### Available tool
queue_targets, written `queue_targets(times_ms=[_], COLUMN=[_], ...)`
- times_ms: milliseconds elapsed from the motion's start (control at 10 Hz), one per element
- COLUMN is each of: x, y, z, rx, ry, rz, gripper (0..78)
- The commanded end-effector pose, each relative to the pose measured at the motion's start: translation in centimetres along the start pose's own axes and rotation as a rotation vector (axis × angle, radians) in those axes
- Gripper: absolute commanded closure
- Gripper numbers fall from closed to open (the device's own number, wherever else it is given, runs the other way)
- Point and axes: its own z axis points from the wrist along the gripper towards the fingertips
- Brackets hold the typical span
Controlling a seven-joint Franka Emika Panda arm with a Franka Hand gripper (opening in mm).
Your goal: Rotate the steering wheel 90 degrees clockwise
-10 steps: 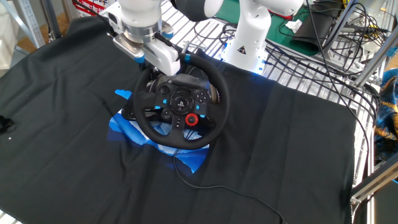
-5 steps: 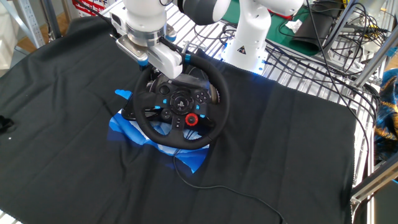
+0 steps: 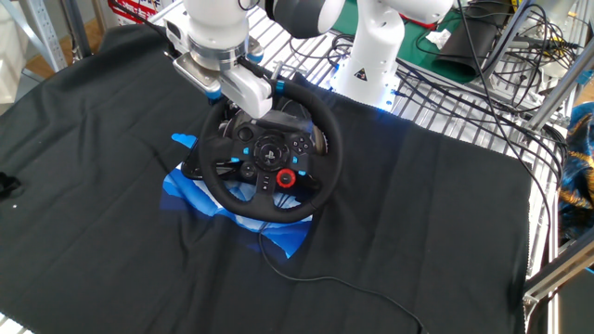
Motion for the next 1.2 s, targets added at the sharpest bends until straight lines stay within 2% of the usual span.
queue_targets(times_ms=[100,1200], x=[0.3,1.1], y=[-0.3,-0.3], z=[-0.1,-1.3], rx=[0.001,0.018], ry=[-0.001,0.004], rz=[0.006,0.045], gripper=[76.0,76.0])
